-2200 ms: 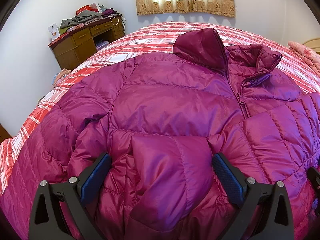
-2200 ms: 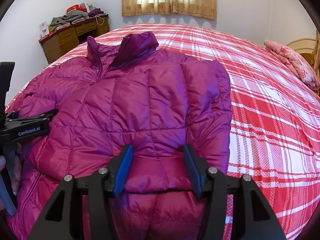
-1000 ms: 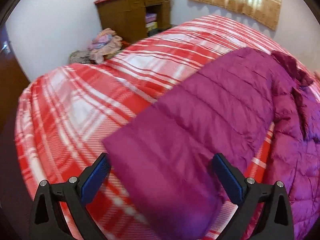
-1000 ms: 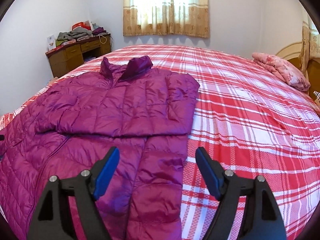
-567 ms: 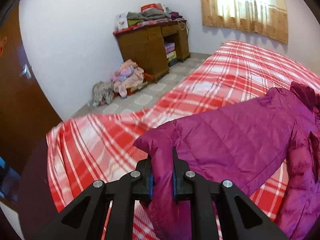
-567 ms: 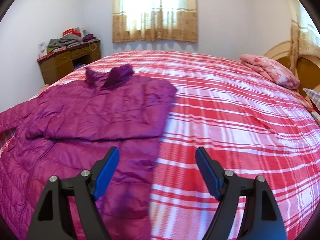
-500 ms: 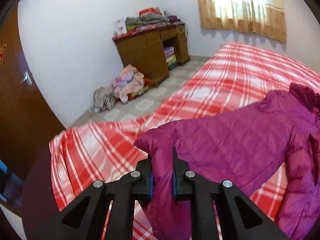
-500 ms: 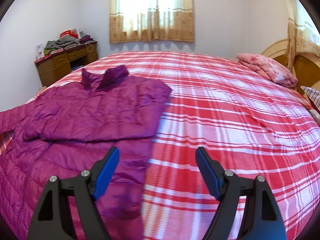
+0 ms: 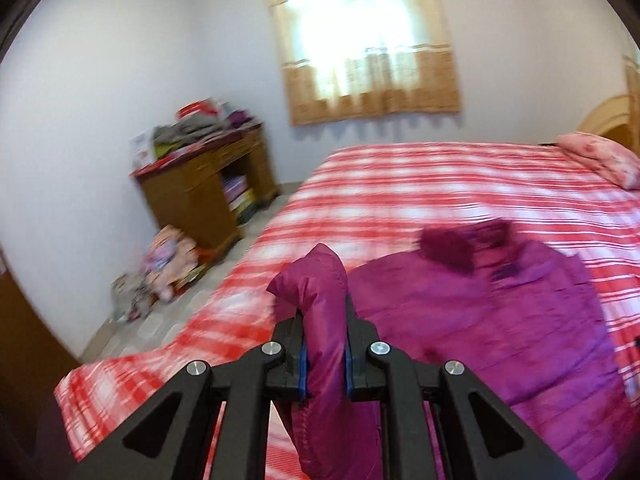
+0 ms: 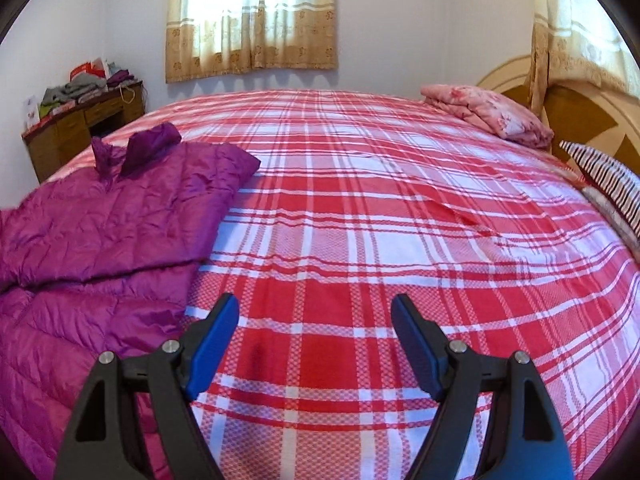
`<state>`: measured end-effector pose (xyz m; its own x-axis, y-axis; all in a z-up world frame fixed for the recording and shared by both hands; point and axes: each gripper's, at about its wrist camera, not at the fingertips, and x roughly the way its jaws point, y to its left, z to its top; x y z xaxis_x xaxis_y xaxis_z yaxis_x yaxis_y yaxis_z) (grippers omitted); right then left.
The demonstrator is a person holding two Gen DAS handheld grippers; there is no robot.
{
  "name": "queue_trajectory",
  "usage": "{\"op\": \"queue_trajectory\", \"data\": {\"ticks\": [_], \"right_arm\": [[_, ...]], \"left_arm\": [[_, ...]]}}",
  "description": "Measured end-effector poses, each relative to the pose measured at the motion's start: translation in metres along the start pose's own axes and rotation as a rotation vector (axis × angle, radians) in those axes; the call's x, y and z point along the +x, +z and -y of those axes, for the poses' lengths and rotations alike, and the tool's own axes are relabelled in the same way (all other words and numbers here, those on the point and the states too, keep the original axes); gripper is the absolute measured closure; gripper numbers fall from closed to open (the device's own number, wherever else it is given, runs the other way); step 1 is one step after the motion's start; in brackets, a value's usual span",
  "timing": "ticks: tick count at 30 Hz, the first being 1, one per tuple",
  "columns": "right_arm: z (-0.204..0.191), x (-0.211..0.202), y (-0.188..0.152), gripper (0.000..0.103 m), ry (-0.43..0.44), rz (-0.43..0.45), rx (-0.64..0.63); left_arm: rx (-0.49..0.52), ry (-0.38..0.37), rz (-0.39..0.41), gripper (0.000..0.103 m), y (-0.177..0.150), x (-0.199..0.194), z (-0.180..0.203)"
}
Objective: Fold large clothes
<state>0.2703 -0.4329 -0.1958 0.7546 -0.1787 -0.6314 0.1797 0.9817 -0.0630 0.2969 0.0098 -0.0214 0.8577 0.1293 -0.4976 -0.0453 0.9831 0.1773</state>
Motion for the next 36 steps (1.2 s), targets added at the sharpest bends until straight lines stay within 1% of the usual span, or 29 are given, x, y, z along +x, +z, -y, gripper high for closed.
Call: {"op": "queue_trajectory", "data": {"ticks": [3,6,10,12,13,14,15,16,17,18,21,22,24,27,29,30,32,33,36], "right_arm": [[-0.004,0.001,-0.002,0.023,-0.012,0.001,-0.022],[-0.002,0.004,-0.004,0.023,-0.013,-0.002,-0.017],[0.002,0.007,-0.007,0.023,-0.015,-0.015,0.008],[0.003,0.009,-0.009,0.023,-0.016,-0.02,0.013],[0.003,0.009,-0.009,0.023,-0.019,-0.019,0.014],[0.004,0.01,-0.009,0.023,-0.024,-0.018,0.014],[0.003,0.01,-0.01,0.023,-0.029,-0.018,0.012],[0.002,0.011,-0.01,0.023,-0.029,-0.02,0.006],[0.002,0.012,-0.01,0.023,-0.027,-0.024,0.002],[0.001,0.015,-0.01,0.023,-0.024,-0.039,0.0],[0.003,0.022,-0.01,0.02,-0.017,-0.08,0.011],[0.005,0.023,-0.009,0.02,-0.004,-0.094,0.018],[0.009,0.022,-0.008,0.019,0.039,-0.102,0.04],[0.015,0.006,0.005,0.019,0.088,-0.089,0.093],[0.008,-0.01,0.021,0.019,0.141,-0.059,0.102],[0.002,-0.015,0.027,0.019,0.155,-0.048,0.094],[-0.028,-0.025,0.048,0.019,0.231,-0.038,0.038],[-0.041,-0.025,0.054,0.019,0.269,-0.049,0.018],[-0.091,-0.017,0.072,0.019,0.414,-0.123,-0.043]], "left_arm": [[0.062,-0.065,0.022,0.091,0.009,-0.001,0.054],[0.125,-0.117,0.024,0.091,0.008,0.001,0.101],[0.182,-0.152,0.017,0.091,0.002,0.011,0.155],[0.195,-0.172,0.011,0.087,-0.003,0.019,0.179],[0.204,-0.186,-0.001,0.079,-0.005,0.02,0.191],[0.211,-0.195,-0.018,0.061,-0.006,0.024,0.2],[0.211,-0.198,-0.036,0.048,-0.008,0.027,0.209],[0.208,-0.199,-0.029,0.029,-0.009,0.027,0.212],[0.204,-0.206,0.003,0.026,-0.011,0.023,0.215],[0.21,-0.212,0.024,0.026,-0.012,0.019,0.219],[0.231,-0.205,0.064,0.022,-0.016,0.012,0.216],[0.227,-0.197,0.08,0.02,-0.017,0.01,0.209],[0.212,-0.175,0.084,0.016,-0.021,0.012,0.192],[0.185,-0.08,0.052,0.016,-0.035,0.032,0.152],[0.166,-0.004,0.012,0.016,-0.047,0.05,0.125],[0.149,0.029,-0.02,0.016,-0.054,0.06,0.11],[0.094,0.093,-0.104,0.016,-0.068,0.082,0.081],[0.066,0.128,-0.145,0.016,-0.075,0.092,0.068],[-0.01,0.179,-0.209,0.016,-0.093,0.11,0.043]]}}
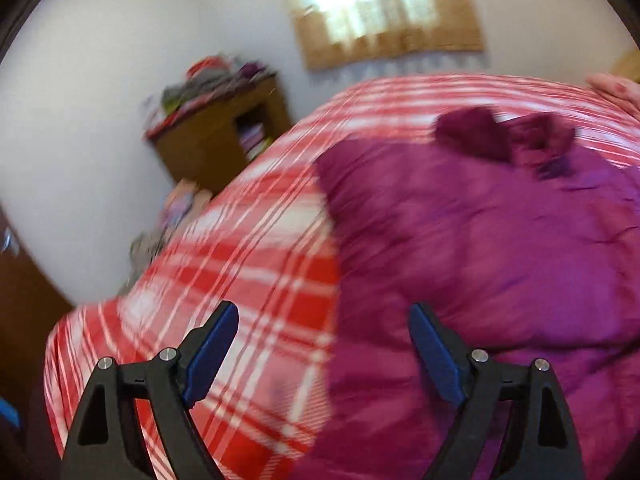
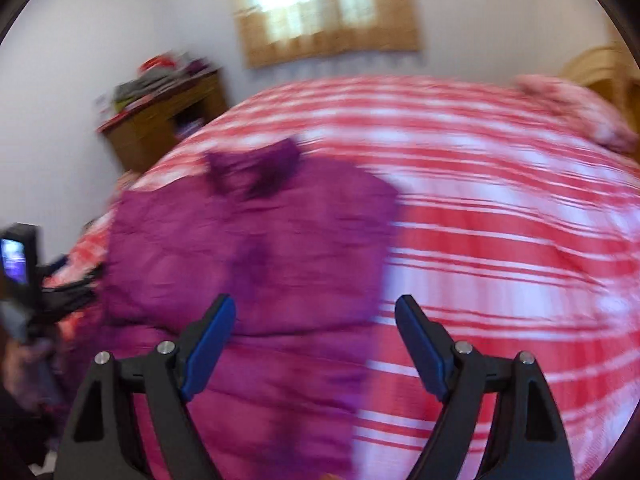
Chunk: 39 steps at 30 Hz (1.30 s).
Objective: Fold large clothes
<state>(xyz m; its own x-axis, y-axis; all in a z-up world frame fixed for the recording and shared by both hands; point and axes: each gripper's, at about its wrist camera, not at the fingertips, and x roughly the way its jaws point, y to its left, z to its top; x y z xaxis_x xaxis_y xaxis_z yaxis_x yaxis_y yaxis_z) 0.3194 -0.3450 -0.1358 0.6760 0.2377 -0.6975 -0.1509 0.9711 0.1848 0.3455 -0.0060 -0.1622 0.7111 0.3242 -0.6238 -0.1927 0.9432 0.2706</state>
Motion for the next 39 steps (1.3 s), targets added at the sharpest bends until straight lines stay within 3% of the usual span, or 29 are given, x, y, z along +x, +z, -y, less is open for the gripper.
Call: {"op": "queue_trajectory", "data": {"ticks": [2,5,7,9,12,17,19,20,22,24,26,30,31,33,36,39], "right_arm": [[-0.022,0.022,0.007,0.019,0.078,-0.061,-0.003],[-0.043,0.058,0.008,0.021,0.092,-0.133,-0.006],[-0.05,0.08,0.003,0.033,0.099,-0.17,0.003],[-0.053,0.095,-0.004,0.069,0.123,-0.195,0.014],[-0.049,0.085,-0.008,0.082,0.136,-0.137,0.029],[-0.024,0.062,-0.011,0.083,0.057,-0.105,0.054],[-0.016,0.066,-0.015,0.075,0.035,-0.119,0.06],[-0.013,0.067,-0.017,0.066,0.028,-0.123,0.062],[-0.008,0.062,-0.018,0.06,0.043,-0.125,0.081],[-0.005,0.049,-0.013,0.031,0.027,-0.103,0.085],[-0.004,0.03,-0.005,0.033,-0.023,-0.047,0.087],[-0.007,0.007,0.018,0.061,-0.028,0.04,0.111],[-0.014,0.01,0.026,0.063,-0.017,0.046,0.103],[-0.025,0.025,0.035,0.068,-0.001,0.036,0.077],[-0.037,0.056,0.034,0.071,0.031,0.003,0.071],[-0.04,0.088,0.018,0.076,0.007,-0.04,0.057]], "left_arm": [[-0.035,0.004,-0.027,0.016,-0.008,0.009,-0.007],[-0.064,-0.001,-0.039,0.016,-0.015,0.014,-0.01],[-0.071,-0.011,-0.038,0.016,-0.019,0.016,-0.011],[-0.07,-0.027,-0.039,0.016,-0.021,0.015,-0.013],[-0.078,-0.058,-0.048,0.016,-0.025,0.018,-0.022],[-0.091,-0.1,-0.097,0.016,-0.023,0.021,-0.032],[-0.097,-0.111,-0.108,0.016,-0.017,0.017,-0.035],[-0.101,-0.118,-0.105,0.016,-0.012,0.014,-0.036],[-0.104,-0.136,-0.084,0.016,0.003,0.005,-0.037],[-0.105,-0.151,-0.053,0.016,0.026,-0.005,-0.037],[-0.116,-0.171,-0.025,0.016,0.046,-0.012,-0.037],[-0.125,-0.235,0.04,0.016,0.086,-0.012,-0.018],[-0.123,-0.236,0.051,0.016,0.095,-0.003,-0.008],[-0.117,-0.154,0.039,0.016,0.101,0.022,0.008],[-0.103,-0.033,-0.055,0.016,0.09,0.069,0.024],[-0.094,0.008,-0.133,0.015,0.068,0.102,0.029]]}}
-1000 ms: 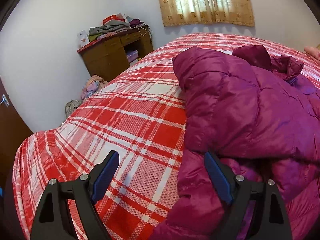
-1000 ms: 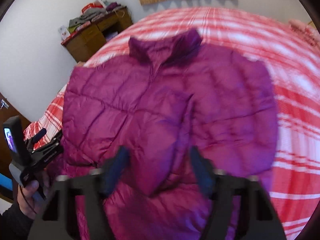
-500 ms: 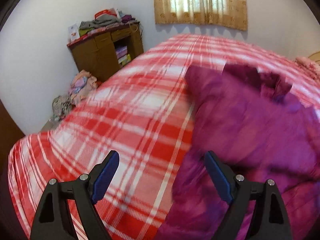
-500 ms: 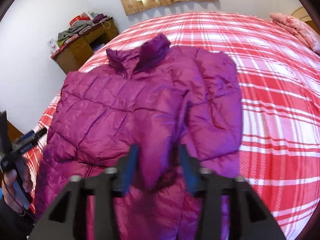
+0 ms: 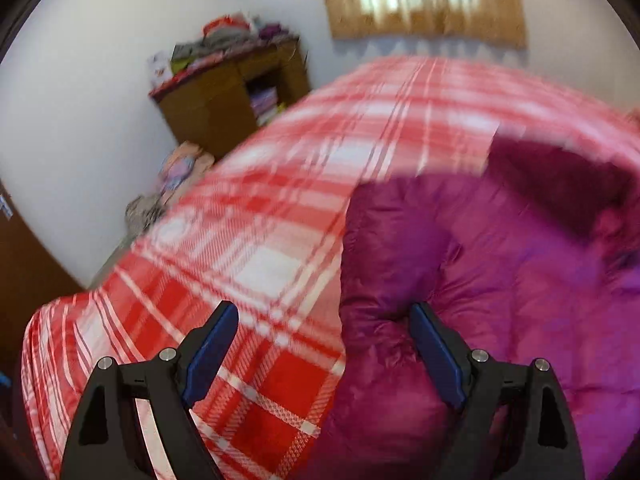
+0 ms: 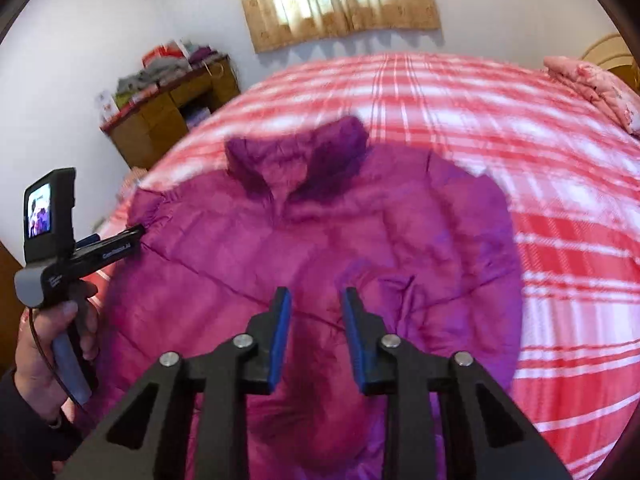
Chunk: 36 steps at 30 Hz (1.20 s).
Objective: Fold large clothes
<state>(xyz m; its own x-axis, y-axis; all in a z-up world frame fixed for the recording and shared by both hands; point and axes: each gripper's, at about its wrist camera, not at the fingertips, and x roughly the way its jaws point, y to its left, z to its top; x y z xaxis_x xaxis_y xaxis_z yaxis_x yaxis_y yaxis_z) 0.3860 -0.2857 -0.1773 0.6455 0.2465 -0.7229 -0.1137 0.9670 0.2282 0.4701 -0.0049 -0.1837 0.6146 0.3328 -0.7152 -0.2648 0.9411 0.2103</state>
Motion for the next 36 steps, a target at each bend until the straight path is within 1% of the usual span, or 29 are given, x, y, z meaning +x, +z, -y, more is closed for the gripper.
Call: {"op": "queue_trajectory", "data": {"ticks": [2,5,8,14,17,18,19,20,21,23,24,26,27,29,31,33,34,36], "right_arm": [[0.002,0.014,-0.013,0.077,-0.005,-0.018,-0.012],[0.002,0.02,-0.026,0.078,-0.016,0.008,-0.05],[0.002,0.021,-0.026,0.079,-0.022,0.01,-0.051],[-0.002,0.026,-0.028,0.078,-0.025,0.014,-0.051],[-0.004,0.025,-0.027,0.079,-0.026,0.005,-0.054],[-0.004,0.024,-0.025,0.079,-0.022,-0.002,-0.059],[-0.003,0.02,-0.022,0.079,-0.014,-0.004,-0.064],[0.0,0.009,-0.018,0.078,0.002,0.02,-0.057],[0.005,-0.003,-0.012,0.075,0.001,0.067,-0.049],[0.014,-0.024,0.001,0.075,-0.045,0.148,-0.044],[0.024,-0.032,0.014,0.075,-0.086,0.191,-0.028],[0.04,-0.03,0.029,0.075,-0.139,0.206,0.01],[0.054,-0.023,0.039,0.073,-0.166,0.201,0.044],[0.07,-0.005,0.049,0.073,-0.18,0.178,0.068],[0.078,0.013,0.052,0.073,-0.168,0.142,0.057],[0.082,0.031,0.047,0.073,-0.176,0.097,0.033],[0.084,0.041,0.041,0.073,-0.173,0.07,0.027],[0.089,0.046,0.036,0.073,-0.153,0.057,0.047]], "left_arm": [[-0.02,-0.031,-0.004,0.015,-0.008,0.006,-0.004],[-0.017,-0.03,-0.002,0.014,-0.01,0.006,-0.001],[-0.019,-0.027,-0.005,0.012,-0.011,0.007,0.001],[-0.052,-0.062,-0.025,0.01,-0.008,0.016,-0.004],[-0.036,-0.053,-0.041,0.01,-0.003,0.013,-0.006],[-0.032,-0.031,-0.051,0.01,0.002,0.008,-0.009],[-0.05,-0.01,-0.045,0.01,0.008,-0.001,-0.014],[-0.084,-0.019,-0.027,0.01,0.015,-0.015,-0.021],[-0.121,-0.047,0.0,0.01,0.023,-0.028,-0.027],[-0.157,-0.094,0.055,0.01,0.038,-0.047,-0.03],[-0.159,-0.093,0.066,0.01,0.044,-0.049,-0.027],[-0.142,-0.069,0.067,0.01,0.055,-0.043,-0.015],[-0.126,-0.053,0.046,0.01,0.057,-0.031,-0.004],[-0.097,-0.046,-0.008,0.01,0.054,-0.01,0.01],[-0.063,-0.005,-0.054,0.01,0.044,0.014,0.023],[-0.046,0.014,-0.086,0.009,0.03,0.032,0.032],[-0.051,0.016,-0.066,0.009,0.025,0.032,0.033],[-0.049,0.033,-0.034,0.009,0.021,0.028,0.035]]}}
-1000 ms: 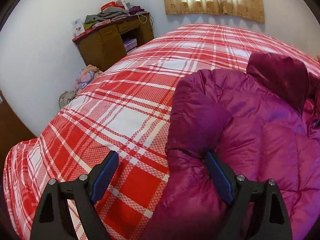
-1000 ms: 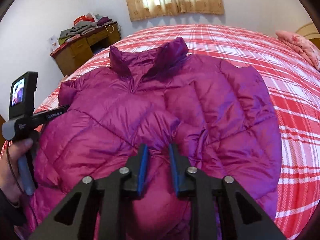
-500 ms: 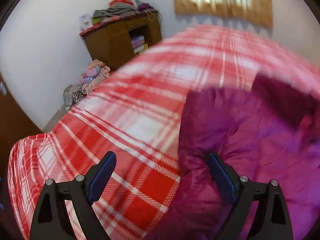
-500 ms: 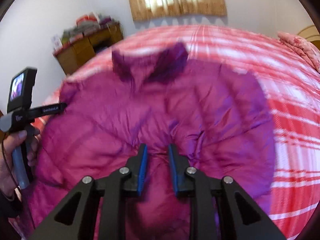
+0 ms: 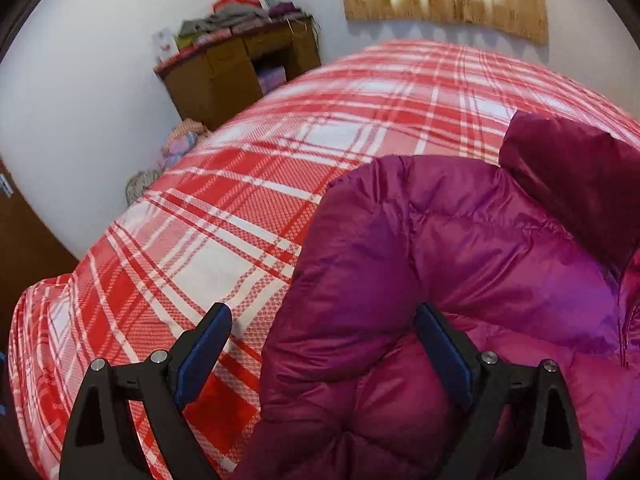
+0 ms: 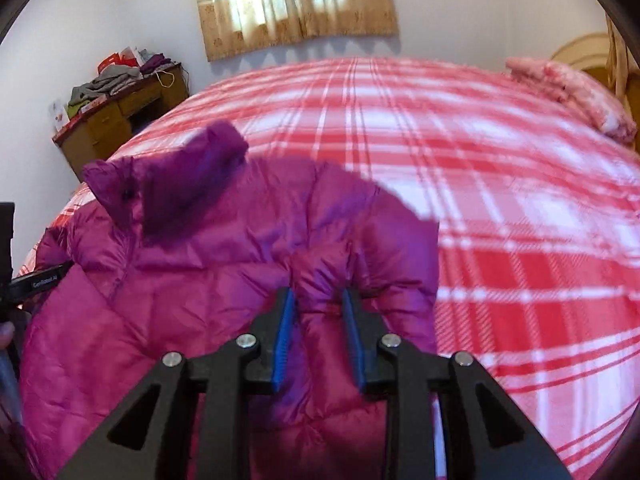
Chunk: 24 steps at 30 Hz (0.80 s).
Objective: Fold large clothes
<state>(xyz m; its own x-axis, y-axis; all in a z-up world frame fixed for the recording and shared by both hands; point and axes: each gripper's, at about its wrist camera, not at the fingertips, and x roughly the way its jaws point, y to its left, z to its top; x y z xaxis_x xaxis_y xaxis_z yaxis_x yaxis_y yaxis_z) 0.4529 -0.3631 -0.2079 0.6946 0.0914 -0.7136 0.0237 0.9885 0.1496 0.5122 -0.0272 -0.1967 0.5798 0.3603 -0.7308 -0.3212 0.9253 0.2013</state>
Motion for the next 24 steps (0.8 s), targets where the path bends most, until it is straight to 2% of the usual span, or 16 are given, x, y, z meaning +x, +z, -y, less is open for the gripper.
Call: {"op": "queue_trajectory", "data": {"ticks": [7,24], "right_arm": [[0.0048,0.0041,-0.0018,0.073,0.014,-0.02,0.015],[0.0027,0.0062,-0.0035,0.074,0.011,-0.017,0.016]], "left_arm": [[0.016,0.055,0.015,0.004,-0.0013,0.0012,0.0061],[-0.016,0.023,0.003,0.002,-0.0026,0.0059,0.0005]]}}
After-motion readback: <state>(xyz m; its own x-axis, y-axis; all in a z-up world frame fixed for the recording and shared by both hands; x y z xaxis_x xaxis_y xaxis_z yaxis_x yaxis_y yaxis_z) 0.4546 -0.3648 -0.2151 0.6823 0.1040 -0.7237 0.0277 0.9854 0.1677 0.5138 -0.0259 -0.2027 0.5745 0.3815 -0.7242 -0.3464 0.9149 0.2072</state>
